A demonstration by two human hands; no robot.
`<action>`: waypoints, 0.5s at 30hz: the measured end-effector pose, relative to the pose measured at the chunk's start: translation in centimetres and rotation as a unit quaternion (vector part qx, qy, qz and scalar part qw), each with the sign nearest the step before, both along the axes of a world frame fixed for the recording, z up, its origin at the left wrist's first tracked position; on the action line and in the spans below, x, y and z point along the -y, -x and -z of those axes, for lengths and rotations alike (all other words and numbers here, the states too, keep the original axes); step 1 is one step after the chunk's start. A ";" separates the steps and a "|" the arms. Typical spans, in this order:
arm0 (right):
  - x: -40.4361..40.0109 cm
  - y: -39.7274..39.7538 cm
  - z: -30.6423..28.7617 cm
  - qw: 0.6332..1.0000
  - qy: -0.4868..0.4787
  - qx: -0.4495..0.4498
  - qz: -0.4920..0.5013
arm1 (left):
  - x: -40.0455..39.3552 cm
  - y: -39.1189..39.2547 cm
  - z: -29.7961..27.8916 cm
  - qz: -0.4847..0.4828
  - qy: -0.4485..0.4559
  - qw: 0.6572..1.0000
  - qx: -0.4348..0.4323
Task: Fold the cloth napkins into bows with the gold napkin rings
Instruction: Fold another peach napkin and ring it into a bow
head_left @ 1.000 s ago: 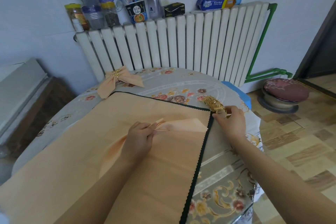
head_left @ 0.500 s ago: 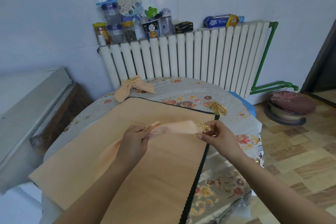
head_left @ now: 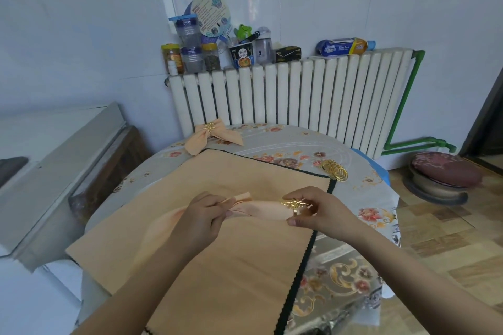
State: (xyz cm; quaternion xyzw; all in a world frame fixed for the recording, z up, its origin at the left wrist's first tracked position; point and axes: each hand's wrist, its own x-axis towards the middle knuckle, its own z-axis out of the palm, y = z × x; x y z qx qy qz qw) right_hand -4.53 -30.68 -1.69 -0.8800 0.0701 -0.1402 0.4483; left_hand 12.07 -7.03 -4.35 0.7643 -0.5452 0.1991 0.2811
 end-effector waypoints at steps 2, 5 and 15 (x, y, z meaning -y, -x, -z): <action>-0.5 -0.1 -0.2 0.996 0.083 -0.005 -0.016 | -0.1 0.2 -0.1 0.012 -0.001 1.000 0.019; -1.5 -0.3 -0.6 0.977 0.210 -0.018 -0.017 | -0.1 0.5 -0.1 0.023 -0.003 0.999 0.037; -6.2 -2.6 1.6 0.967 0.234 -0.086 0.060 | 1.3 2.6 1.6 0.037 -0.032 0.998 -0.043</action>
